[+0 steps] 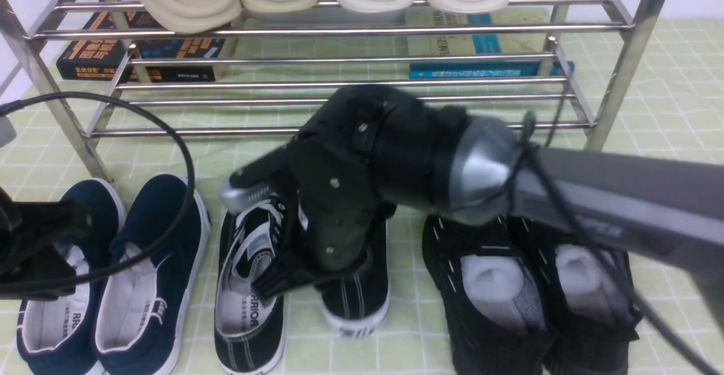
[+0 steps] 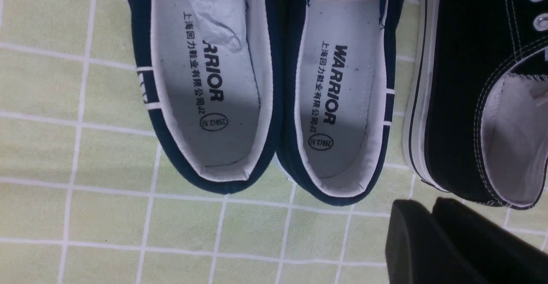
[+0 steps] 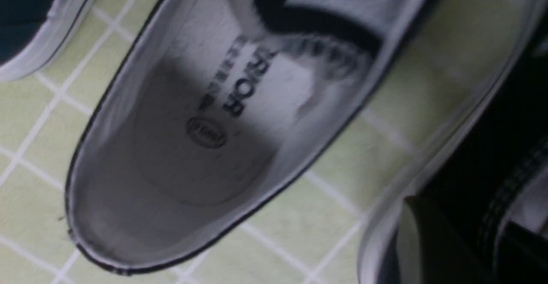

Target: Take the shoes off the shelf with your hand from the green coffee tablecloth.

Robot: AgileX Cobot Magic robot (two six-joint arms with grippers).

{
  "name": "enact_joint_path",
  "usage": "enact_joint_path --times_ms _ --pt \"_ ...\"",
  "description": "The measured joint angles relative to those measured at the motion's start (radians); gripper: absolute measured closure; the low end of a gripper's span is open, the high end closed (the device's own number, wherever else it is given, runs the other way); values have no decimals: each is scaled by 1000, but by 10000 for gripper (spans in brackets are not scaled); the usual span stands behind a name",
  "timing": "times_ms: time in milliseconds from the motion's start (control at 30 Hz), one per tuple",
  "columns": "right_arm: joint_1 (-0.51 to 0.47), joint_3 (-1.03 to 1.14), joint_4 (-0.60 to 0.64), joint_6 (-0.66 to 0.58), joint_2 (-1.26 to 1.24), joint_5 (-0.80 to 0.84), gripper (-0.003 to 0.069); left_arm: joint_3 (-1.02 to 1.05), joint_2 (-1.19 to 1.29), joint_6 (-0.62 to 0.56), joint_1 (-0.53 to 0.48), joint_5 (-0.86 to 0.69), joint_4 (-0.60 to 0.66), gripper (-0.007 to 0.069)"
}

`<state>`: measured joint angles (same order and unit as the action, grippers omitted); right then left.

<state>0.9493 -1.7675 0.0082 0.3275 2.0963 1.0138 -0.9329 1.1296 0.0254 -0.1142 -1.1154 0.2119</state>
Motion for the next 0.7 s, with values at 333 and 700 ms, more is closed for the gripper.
enact_joint_path --times_ms 333,700 --pt "0 -213 89 -82 -15 201 169 0 0 0 0 -1 -6 535" --pt "0 -140 37 -218 -448 232 476 0 0 0 0 -10 -6 526"
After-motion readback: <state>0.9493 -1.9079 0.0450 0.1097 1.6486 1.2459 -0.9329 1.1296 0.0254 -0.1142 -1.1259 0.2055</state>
